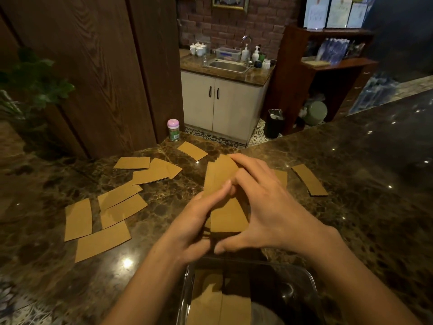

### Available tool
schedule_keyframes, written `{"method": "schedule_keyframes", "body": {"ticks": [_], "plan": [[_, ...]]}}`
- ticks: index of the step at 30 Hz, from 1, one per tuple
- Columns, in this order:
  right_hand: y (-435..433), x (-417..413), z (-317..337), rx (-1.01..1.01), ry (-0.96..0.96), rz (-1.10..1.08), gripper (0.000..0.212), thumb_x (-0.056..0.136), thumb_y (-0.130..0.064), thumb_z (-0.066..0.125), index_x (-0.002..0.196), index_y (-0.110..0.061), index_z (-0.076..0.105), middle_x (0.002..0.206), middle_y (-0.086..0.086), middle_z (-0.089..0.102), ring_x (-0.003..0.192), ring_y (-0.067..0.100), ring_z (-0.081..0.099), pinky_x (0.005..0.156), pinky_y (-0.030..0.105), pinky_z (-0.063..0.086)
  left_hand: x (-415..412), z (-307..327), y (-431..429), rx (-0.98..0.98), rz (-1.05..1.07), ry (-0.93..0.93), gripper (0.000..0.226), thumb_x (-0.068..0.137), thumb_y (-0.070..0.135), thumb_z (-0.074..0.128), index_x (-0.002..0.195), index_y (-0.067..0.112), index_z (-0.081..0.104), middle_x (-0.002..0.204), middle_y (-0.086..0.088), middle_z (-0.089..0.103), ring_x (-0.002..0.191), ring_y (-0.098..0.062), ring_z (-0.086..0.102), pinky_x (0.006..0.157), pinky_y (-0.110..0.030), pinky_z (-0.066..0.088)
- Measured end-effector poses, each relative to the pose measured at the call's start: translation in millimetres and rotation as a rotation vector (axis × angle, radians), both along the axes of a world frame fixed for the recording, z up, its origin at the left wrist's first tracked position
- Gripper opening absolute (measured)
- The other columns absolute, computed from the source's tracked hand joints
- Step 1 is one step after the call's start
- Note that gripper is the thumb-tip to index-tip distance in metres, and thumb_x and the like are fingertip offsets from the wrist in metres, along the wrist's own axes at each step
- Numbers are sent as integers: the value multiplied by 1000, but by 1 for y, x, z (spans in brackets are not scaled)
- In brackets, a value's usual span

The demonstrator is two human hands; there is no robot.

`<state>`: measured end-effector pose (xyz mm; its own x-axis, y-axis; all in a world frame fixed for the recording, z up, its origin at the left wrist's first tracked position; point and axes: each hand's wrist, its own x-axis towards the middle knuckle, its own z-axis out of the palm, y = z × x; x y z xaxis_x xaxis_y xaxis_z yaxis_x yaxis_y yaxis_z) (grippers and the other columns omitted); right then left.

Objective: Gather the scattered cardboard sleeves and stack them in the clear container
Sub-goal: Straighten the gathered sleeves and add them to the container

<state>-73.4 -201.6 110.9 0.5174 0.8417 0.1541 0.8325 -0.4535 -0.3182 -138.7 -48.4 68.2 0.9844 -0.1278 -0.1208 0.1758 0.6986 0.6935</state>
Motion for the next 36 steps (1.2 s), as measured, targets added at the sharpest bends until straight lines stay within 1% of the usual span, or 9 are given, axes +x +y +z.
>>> {"method": "schedule_keyframes", "body": {"ticks": [3, 6, 9, 14, 18, 23, 28, 32, 36], "plan": [[-3, -7, 1, 135, 313, -54, 77, 54, -76, 80, 114, -40, 47, 169, -26, 5, 154, 6, 14, 116, 38, 36, -6, -4, 1, 50, 105, -9, 43, 87, 17, 65, 126, 0, 57, 103, -23, 67, 81, -33, 69, 71, -41, 61], [-2, -9, -4, 445, 502, -220, 80, 65, -53, 90, 129, -44, 43, 155, -21, 39, 131, -1, 53, 91, 17, 54, -11, -4, 2, 81, 190, 28, 57, 78, 16, 73, 132, 9, 56, 107, -21, 72, 87, -34, 73, 70, -43, 61], [-3, -8, -10, 570, 666, -219, 86, 75, -29, 91, 147, -34, 45, 131, -9, 66, 109, 9, 71, 85, 27, 62, -11, 0, 2, 158, 251, 33, 55, 75, 16, 75, 127, 8, 62, 109, -21, 73, 93, -35, 72, 74, -44, 60], [-3, -9, -10, 580, 707, -178, 64, 82, -15, 86, 139, -28, 61, 116, -4, 75, 105, 13, 73, 89, 32, 62, -12, 3, 3, 142, 273, 58, 51, 74, 27, 77, 123, 16, 68, 113, -20, 73, 98, -36, 71, 78, -46, 58], [-1, -5, -4, 562, 771, -155, 51, 84, -30, 81, 133, -27, 66, 117, -4, 75, 108, 15, 72, 93, 42, 62, -13, 1, 4, 198, 285, 63, 44, 62, 24, 82, 105, 27, 74, 97, -8, 78, 86, -27, 75, 66, -43, 58], [-3, 6, -1, 676, 749, -197, 25, 89, -18, 77, 114, -13, 78, 96, 4, 80, 79, 9, 73, 66, 21, 56, -14, 3, 9, 235, 286, 57, 60, 64, 17, 77, 121, 22, 60, 95, -3, 77, 84, -20, 74, 63, -35, 58], [-3, 8, -8, 965, 815, -464, 24, 89, -11, 78, 111, -11, 69, 82, 9, 78, 60, 14, 68, 56, 23, 56, -14, 2, 10, 272, 335, -1, 66, 60, -2, 75, 121, 14, 56, 90, -2, 78, 82, -17, 76, 62, -28, 59], [-22, 14, -1, 593, 789, -390, 48, 83, -12, 83, 123, -29, 61, 91, 9, 79, 68, 14, 73, 61, 25, 58, -13, 1, 20, 269, 404, 66, 67, 57, 8, 81, 120, 17, 56, 99, -6, 75, 87, -21, 75, 66, -34, 60], [-34, 23, 11, 189, 701, -207, 35, 76, -29, 90, 107, -34, 74, 107, -9, 76, 98, 11, 74, 85, 38, 63, -12, 4, 27, 465, 234, 46, 61, 61, 11, 82, 117, 13, 60, 95, -6, 75, 88, -25, 75, 66, -35, 59]]}}
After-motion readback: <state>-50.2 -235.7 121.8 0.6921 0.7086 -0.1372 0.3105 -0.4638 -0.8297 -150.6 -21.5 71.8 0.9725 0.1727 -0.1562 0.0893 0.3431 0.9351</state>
